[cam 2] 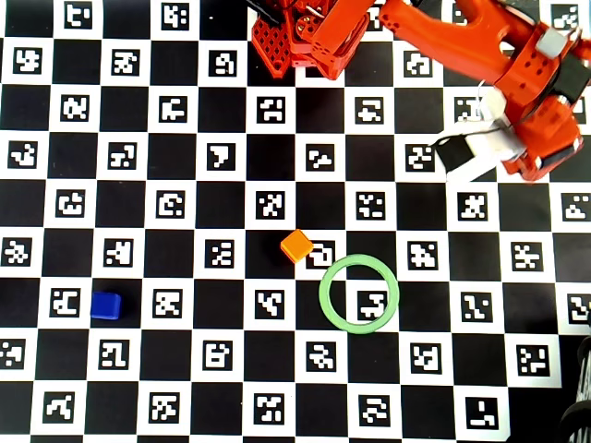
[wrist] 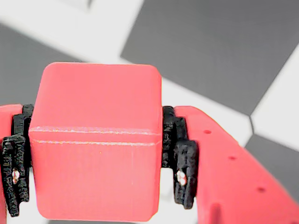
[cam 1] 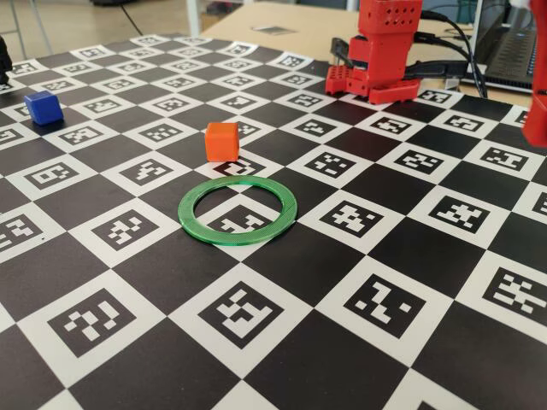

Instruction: Grab the red cube then put it in the green circle then put the blue cube on top and finally the orange cube on top

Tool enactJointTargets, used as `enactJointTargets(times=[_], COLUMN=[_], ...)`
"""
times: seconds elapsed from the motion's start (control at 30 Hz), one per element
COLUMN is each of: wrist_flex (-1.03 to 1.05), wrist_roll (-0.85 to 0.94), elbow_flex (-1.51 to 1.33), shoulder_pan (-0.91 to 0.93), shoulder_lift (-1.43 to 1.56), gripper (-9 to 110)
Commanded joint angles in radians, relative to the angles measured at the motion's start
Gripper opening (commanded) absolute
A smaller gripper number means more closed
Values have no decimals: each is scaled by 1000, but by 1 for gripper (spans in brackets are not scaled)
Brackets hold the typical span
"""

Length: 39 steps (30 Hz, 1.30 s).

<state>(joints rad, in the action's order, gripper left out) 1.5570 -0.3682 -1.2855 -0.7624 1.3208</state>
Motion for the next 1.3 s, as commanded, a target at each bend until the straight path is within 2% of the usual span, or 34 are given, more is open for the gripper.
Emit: enactJointTargets(times=[0.0, 0.33, 0.73, 1.27], wrist_flex=[94, 183, 41, -21], wrist_roll=[61, 245, 199, 187], elbow_flex=[126, 133, -29, 236], shoulder_pan=[140, 371, 423, 537], shoulder_lift=[28, 123, 284, 32], gripper=[6, 5, 5, 5])
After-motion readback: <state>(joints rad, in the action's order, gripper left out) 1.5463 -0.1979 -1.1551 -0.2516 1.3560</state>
